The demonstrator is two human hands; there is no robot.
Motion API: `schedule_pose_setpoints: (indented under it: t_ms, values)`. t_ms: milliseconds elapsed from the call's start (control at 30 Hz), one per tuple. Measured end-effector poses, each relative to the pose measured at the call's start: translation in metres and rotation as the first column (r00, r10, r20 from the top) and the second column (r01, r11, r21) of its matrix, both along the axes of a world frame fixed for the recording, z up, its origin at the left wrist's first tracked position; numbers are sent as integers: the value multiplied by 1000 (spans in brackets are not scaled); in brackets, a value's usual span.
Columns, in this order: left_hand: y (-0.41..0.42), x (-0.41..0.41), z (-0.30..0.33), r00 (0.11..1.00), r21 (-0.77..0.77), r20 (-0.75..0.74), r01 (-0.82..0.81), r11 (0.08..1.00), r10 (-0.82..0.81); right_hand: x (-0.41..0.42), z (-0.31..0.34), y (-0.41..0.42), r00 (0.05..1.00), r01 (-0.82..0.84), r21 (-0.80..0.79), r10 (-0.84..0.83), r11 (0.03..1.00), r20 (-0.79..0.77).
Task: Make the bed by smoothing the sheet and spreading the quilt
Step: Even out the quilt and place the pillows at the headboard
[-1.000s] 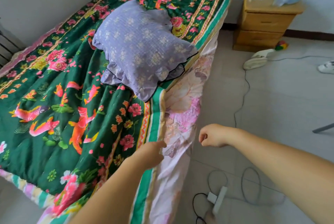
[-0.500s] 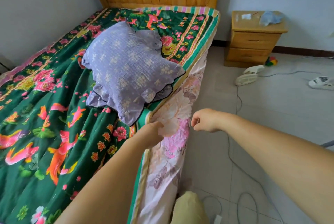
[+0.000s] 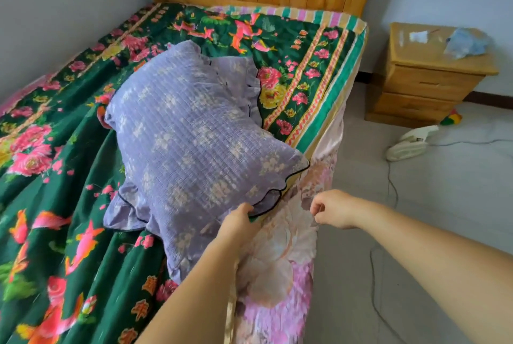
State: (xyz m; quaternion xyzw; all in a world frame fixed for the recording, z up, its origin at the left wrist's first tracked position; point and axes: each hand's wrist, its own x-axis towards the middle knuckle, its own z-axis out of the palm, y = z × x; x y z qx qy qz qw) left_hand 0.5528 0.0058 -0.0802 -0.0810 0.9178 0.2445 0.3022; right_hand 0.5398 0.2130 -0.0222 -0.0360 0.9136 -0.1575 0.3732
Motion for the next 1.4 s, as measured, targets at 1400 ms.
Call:
schedule_pose_setpoints:
  t_ms: [1400]
  values:
    - [85, -305, 20, 665, -19, -20, -747, 664, 747, -448, 6, 104, 892, -453, 80, 453, 888, 19]
